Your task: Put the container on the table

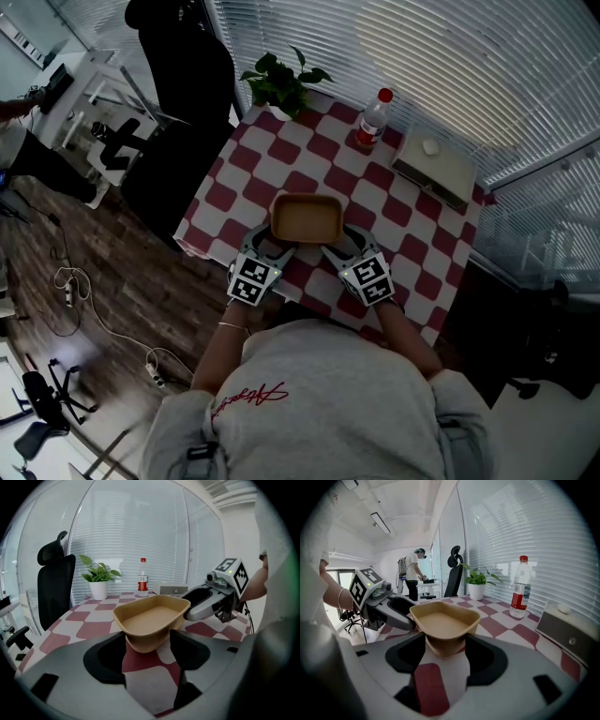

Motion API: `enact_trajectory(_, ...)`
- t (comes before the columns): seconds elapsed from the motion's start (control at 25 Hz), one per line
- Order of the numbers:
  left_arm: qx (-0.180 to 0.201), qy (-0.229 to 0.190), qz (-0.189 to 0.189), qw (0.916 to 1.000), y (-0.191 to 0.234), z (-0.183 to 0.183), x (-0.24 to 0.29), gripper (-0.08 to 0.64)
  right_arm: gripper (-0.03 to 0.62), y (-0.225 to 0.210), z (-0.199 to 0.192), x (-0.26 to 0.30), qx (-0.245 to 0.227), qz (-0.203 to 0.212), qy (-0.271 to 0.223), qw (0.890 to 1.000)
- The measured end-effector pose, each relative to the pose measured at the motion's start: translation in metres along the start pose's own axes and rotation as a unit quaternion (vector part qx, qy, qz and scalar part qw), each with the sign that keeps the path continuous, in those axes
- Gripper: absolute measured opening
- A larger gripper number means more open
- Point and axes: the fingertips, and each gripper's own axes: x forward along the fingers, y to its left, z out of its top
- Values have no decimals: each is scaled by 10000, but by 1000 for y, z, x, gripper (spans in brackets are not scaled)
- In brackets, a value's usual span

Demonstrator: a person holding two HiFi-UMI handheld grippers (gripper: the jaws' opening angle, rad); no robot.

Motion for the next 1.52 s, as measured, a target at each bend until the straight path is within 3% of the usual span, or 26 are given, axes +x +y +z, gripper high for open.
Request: enact_trajectory(1.52,38,197,7,9998,-5,-11,3,293,265,3,-22,7,-17,71,298,9995)
